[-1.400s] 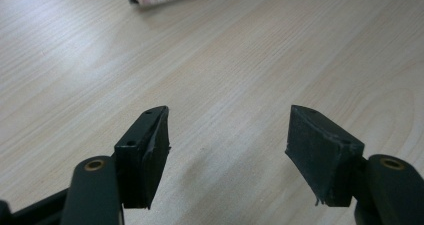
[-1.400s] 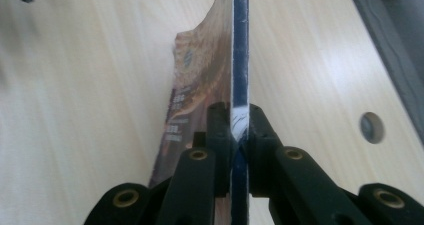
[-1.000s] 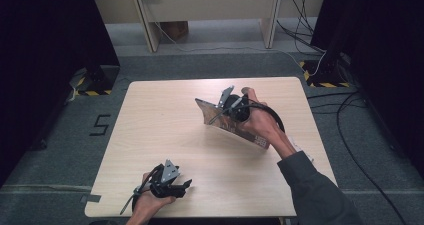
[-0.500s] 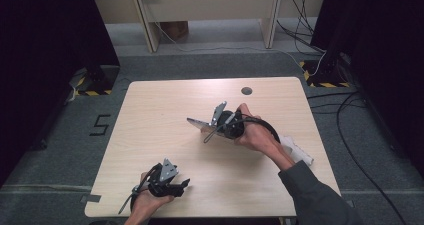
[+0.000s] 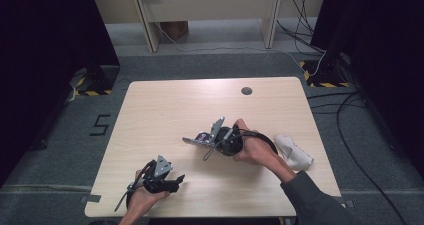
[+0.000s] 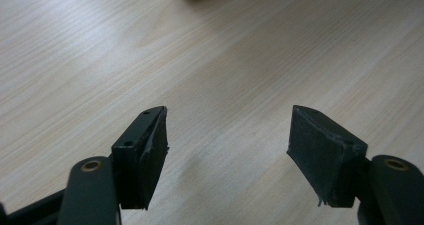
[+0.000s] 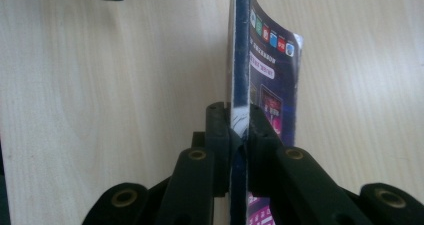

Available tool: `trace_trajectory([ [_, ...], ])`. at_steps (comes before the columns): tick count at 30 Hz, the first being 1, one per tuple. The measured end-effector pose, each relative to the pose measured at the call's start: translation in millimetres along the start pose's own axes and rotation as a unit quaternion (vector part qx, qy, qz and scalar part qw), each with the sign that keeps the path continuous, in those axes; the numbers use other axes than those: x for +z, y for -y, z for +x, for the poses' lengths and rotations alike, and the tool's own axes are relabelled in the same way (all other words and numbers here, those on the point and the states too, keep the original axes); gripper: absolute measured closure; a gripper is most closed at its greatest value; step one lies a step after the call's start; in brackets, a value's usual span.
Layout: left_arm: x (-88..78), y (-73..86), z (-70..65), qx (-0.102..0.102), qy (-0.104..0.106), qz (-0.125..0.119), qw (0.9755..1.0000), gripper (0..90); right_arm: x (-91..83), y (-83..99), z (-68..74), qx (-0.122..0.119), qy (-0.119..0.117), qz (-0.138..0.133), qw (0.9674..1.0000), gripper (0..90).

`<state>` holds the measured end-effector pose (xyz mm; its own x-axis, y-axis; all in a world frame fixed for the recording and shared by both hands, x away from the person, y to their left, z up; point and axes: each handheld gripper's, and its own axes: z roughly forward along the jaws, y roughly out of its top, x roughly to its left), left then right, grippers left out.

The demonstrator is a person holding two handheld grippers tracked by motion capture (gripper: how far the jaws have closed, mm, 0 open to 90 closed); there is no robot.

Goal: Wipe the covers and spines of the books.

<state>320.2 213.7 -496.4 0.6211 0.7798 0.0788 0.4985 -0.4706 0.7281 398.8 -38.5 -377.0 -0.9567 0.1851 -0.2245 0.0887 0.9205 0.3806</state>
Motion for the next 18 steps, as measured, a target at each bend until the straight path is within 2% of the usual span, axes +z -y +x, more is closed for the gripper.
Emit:
trace_trajectory([
  [2, 0.5, 0.1, 0.2, 0.000, 0.000, 0.002, 1.0000, 31.4, 3.7, 3.0, 4.5, 0.010, -0.010, 0.000, 0.9999, 83.8],
  [6, 0.6, -0.5, 1.7, 0.002, -0.001, 0.005, 1.0000, 31.4, 12.5, 9.7, 11.3, 0.010, -0.024, -0.004, 0.9997, 83.7],
  [8, 0.1, -1.4, 5.6, -0.003, -0.004, -0.003, 1.0000, 31.4, 16.8, 13.3, 14.6, 0.008, -0.030, -0.005, 0.9995, 83.5],
  [14, -0.2, 1.2, 18.6, -0.019, -0.020, -0.001, 0.9996, 31.5, 28.7, 24.8, 24.5, 0.019, -0.052, -0.016, 0.9983, 82.3],
  [18, 0.7, 1.3, 19.7, -0.017, -0.020, 0.000, 0.9997, 32.3, 37.8, 32.9, 32.6, 0.018, -0.061, -0.020, 0.9978, 80.2],
])
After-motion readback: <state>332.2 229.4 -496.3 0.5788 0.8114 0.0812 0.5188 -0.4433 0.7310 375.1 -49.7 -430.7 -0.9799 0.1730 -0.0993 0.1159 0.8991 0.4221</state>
